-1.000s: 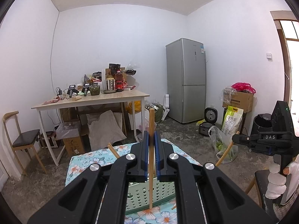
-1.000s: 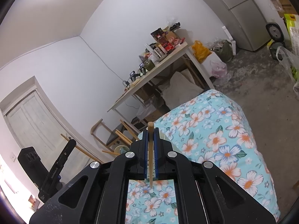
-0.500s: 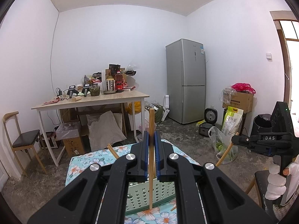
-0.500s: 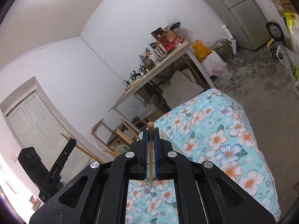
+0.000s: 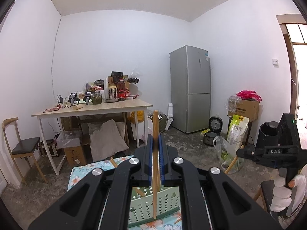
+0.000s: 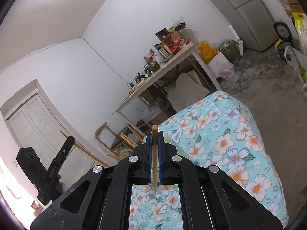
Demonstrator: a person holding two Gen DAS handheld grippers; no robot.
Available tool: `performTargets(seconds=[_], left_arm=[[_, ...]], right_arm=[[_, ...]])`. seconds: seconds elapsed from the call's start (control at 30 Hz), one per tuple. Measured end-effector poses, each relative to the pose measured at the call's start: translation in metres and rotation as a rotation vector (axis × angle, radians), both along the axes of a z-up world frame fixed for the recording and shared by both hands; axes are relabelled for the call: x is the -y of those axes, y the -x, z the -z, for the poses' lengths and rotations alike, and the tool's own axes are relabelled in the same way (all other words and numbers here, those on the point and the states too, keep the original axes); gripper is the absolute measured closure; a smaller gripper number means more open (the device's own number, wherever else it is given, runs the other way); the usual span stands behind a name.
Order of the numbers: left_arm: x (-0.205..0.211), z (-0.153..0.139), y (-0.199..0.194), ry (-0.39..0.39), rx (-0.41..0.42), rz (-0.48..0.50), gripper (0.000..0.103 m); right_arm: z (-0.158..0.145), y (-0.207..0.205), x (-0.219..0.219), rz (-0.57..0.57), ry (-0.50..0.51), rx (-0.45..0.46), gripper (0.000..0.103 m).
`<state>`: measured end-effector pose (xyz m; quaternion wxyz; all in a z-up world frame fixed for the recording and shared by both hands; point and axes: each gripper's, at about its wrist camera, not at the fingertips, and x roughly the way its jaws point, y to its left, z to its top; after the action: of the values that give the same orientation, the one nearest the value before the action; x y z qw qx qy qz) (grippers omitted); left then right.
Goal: Organize utensils
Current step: 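Raise both held chopsticks upright and carry them above the green basket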
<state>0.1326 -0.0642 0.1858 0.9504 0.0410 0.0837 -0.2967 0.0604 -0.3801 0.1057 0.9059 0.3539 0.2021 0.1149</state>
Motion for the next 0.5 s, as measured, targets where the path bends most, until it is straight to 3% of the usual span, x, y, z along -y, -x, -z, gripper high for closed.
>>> performTargets(seconds=[0.5], left_arm=[[0.008,-0.023,-0.037,0.054,0.054,-0.015,0.098]], right_arm=[[-0.003,-0.005,-0.01,-0.014,-0.016,-0.012,0.099]])
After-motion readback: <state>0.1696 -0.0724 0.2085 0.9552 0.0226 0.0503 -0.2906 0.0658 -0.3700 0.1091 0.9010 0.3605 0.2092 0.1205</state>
